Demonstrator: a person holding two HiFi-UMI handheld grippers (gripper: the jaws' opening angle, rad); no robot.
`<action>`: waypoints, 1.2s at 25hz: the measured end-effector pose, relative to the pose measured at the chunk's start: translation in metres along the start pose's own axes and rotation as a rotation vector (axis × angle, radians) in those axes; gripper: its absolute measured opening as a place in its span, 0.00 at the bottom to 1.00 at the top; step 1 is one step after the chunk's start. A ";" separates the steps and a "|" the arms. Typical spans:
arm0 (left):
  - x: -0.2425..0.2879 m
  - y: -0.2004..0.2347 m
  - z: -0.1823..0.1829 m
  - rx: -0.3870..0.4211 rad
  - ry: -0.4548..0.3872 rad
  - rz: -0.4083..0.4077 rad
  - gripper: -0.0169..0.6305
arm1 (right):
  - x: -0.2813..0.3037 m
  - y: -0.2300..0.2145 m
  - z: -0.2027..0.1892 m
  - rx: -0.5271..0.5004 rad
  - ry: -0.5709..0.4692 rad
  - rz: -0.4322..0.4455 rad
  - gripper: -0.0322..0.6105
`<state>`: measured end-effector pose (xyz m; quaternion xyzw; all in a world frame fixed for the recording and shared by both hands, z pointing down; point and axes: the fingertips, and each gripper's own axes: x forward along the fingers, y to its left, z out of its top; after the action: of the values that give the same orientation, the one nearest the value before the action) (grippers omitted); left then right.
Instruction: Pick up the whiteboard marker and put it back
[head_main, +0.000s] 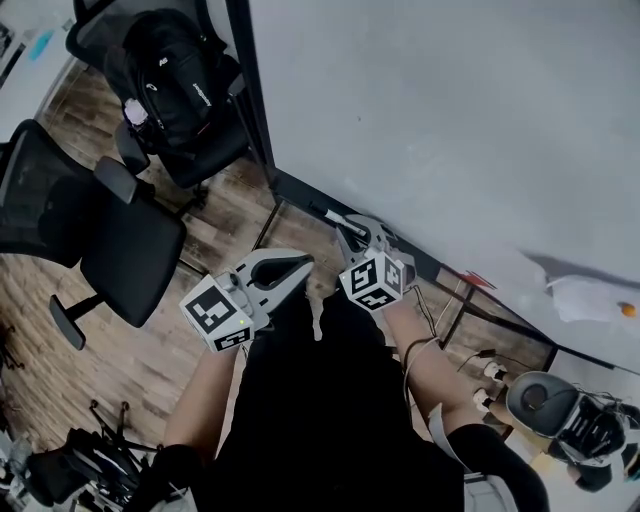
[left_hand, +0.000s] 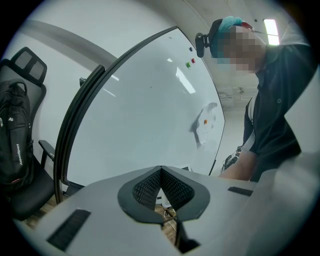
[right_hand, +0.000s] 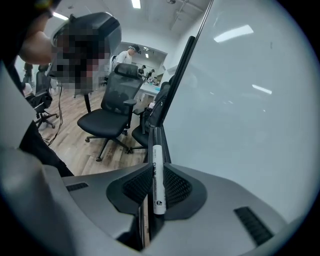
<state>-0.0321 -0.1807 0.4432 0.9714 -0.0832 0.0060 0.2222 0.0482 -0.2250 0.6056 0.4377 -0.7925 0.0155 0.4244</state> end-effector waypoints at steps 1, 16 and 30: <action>-0.001 0.000 0.000 -0.001 0.002 0.001 0.05 | 0.002 0.001 -0.002 -0.002 0.006 0.003 0.16; -0.001 0.002 -0.002 -0.010 0.013 0.001 0.05 | 0.017 -0.001 -0.007 -0.021 0.051 -0.015 0.16; -0.005 0.003 -0.003 -0.011 0.007 0.009 0.05 | 0.020 -0.003 -0.005 -0.005 0.046 -0.034 0.16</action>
<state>-0.0373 -0.1817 0.4468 0.9698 -0.0869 0.0099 0.2278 0.0483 -0.2385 0.6219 0.4494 -0.7752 0.0163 0.4437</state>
